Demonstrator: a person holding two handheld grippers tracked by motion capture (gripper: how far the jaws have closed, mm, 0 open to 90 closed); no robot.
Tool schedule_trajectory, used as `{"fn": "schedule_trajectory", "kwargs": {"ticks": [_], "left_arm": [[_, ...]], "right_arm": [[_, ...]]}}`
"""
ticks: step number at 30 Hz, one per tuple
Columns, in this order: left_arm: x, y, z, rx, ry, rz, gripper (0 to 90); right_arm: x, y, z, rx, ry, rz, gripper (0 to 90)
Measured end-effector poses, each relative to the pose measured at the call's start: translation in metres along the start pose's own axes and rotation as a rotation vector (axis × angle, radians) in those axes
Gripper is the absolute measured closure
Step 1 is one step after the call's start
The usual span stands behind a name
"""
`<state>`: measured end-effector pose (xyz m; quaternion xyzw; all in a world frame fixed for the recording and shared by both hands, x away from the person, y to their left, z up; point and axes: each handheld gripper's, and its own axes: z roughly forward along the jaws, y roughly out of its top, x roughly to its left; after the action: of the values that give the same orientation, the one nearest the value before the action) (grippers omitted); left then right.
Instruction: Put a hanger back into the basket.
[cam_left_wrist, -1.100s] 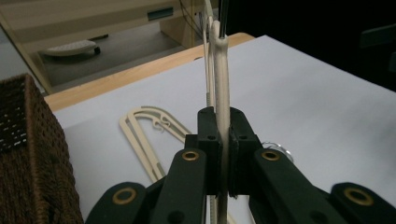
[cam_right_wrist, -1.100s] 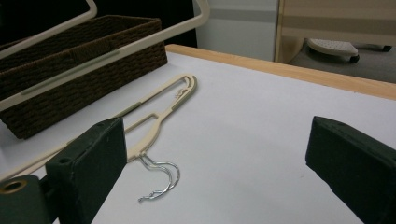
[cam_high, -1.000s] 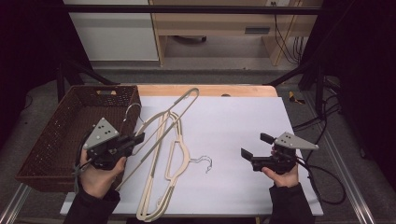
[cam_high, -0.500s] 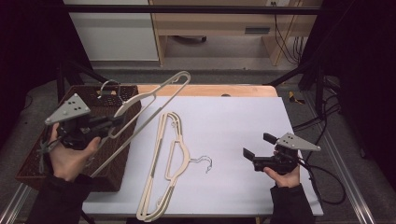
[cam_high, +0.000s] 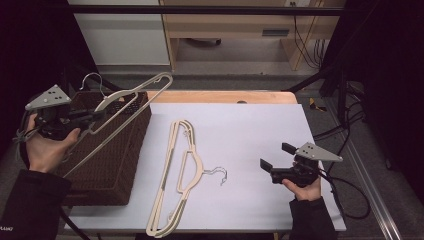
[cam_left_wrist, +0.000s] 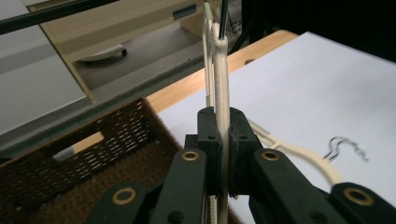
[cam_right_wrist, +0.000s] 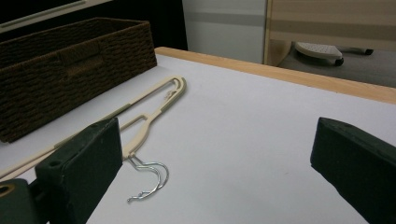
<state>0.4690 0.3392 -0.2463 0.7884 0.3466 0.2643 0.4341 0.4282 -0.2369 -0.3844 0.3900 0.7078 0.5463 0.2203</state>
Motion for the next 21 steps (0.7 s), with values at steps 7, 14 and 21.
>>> {"fn": "schedule_trajectory", "kwargs": {"ticks": [7,14,21], "left_arm": [[0.018,-0.010,-0.001,0.003,0.015,0.023,85.8],[0.044,-0.027,0.002,0.021,0.050,0.000,85.9],[0.069,-0.051,0.003,0.037,0.086,-0.044,85.9]], "right_arm": [[0.001,-0.001,0.002,0.009,0.003,0.002,2.5],[0.000,-0.001,0.002,0.010,0.003,0.000,2.5],[0.000,-0.002,0.004,0.015,0.003,-0.003,2.2]]}}
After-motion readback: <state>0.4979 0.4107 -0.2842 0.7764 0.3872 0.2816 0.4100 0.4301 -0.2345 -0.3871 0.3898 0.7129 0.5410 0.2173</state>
